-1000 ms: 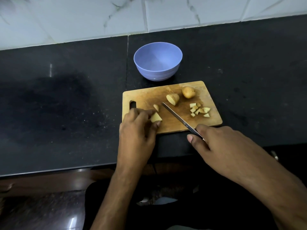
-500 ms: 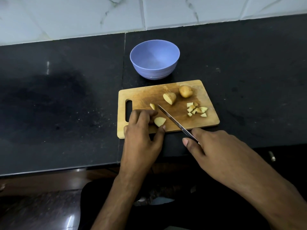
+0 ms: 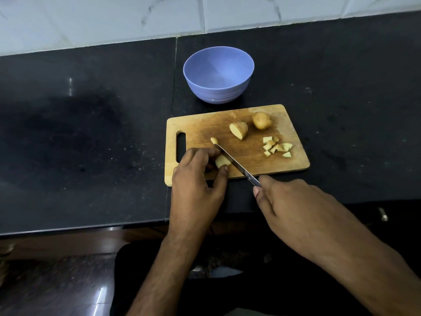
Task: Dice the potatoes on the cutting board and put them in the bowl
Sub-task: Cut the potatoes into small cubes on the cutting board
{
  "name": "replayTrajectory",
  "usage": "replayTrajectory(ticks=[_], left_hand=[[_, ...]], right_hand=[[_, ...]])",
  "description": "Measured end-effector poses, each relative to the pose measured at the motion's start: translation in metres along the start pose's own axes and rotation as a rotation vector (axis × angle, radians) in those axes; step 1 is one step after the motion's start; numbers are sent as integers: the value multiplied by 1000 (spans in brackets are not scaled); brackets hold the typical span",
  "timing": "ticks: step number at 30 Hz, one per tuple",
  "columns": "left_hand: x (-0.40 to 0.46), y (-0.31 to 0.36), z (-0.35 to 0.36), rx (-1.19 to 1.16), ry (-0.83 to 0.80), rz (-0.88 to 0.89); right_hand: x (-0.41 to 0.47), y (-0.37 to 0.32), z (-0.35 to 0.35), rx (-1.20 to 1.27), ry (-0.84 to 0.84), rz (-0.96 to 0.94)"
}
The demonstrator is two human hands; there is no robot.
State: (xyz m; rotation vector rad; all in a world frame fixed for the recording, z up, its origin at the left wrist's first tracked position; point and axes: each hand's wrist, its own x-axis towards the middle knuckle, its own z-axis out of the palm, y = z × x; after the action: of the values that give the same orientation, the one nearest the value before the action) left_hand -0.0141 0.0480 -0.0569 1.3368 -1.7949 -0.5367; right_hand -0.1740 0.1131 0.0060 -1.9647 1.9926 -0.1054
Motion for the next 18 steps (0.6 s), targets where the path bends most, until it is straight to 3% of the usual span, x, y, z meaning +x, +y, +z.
replayTrajectory(ticks=[9,18], left_hand=[[1,3,1,3,-4,-17],[-1,3,-1,-31,-11,-63]], right_hand=[[10,4,5,59,-68,-4],[-17,13,-17,-57,-203,55]])
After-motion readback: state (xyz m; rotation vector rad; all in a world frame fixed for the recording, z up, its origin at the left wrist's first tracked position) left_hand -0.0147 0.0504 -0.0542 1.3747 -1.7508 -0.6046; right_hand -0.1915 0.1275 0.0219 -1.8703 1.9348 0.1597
